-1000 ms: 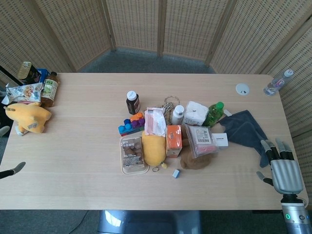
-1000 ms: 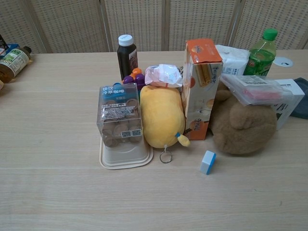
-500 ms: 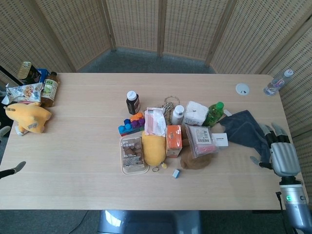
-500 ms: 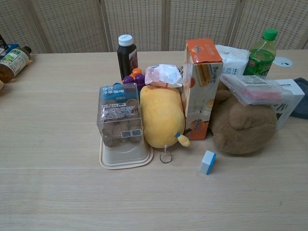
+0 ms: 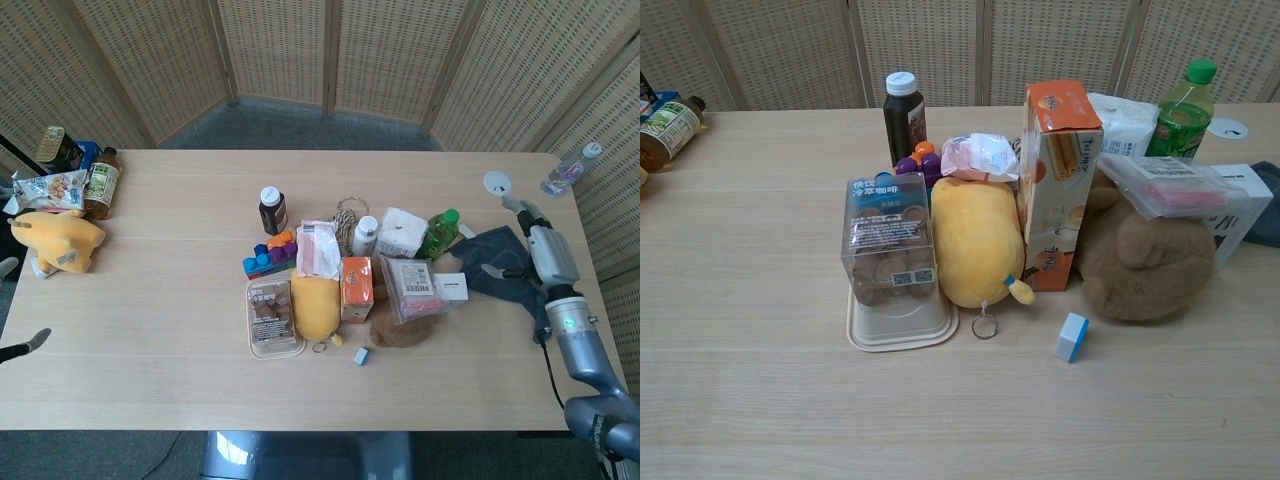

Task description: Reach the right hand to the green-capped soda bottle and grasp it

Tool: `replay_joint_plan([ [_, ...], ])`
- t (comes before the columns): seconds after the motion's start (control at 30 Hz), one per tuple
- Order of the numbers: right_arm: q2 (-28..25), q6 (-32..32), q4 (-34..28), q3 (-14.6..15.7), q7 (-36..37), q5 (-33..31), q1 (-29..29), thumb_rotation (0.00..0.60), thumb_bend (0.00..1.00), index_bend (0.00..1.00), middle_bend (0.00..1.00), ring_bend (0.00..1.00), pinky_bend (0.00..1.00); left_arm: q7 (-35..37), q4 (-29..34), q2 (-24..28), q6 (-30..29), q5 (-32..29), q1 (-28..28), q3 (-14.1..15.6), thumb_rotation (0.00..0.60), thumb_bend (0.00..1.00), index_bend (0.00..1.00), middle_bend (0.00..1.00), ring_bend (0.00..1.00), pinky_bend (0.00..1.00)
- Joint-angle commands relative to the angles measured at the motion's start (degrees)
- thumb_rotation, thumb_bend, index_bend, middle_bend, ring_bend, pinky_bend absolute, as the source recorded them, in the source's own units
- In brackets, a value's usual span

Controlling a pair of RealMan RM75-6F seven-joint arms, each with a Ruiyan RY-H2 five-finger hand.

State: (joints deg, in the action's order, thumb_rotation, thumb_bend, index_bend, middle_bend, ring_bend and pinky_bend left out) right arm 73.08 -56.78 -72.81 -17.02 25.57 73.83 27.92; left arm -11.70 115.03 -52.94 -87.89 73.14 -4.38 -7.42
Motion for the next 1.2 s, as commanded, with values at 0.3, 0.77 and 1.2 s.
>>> replay_joint_plan([
  [0.3,10.31,8.01,13.52,-2.23,4.84,-4.63,7.49,0.6,0.0,0.0,0.0,0.0,0.0,-0.32,-1.95,-0.66,1.7,-4.13,-0.9,-0.97,0.6,0.0,0.15,0.0,0.0,0.0],
  [0.77,14.94,14.7,20.24,-4.73,16.98,-7.01,10.62,0.6,0.0,0.0,0.0,0.0,0.0,-2.62,-4.0,-2.8,2.59,-6.37,-1.8,-1.05,0.6,0.0,0.15,0.0,0.0,0.0],
  [1.2,19.09,18.15,23.07,-4.17,21.74,-6.72,12.03,0.6,0.0,0.0,0.0,0.0,0.0,-3.66,-4.86,-3.59,2.5,-6.95,-2.09,-1.11,0.6,0.0,0.15,0.0,0.0,0.0],
])
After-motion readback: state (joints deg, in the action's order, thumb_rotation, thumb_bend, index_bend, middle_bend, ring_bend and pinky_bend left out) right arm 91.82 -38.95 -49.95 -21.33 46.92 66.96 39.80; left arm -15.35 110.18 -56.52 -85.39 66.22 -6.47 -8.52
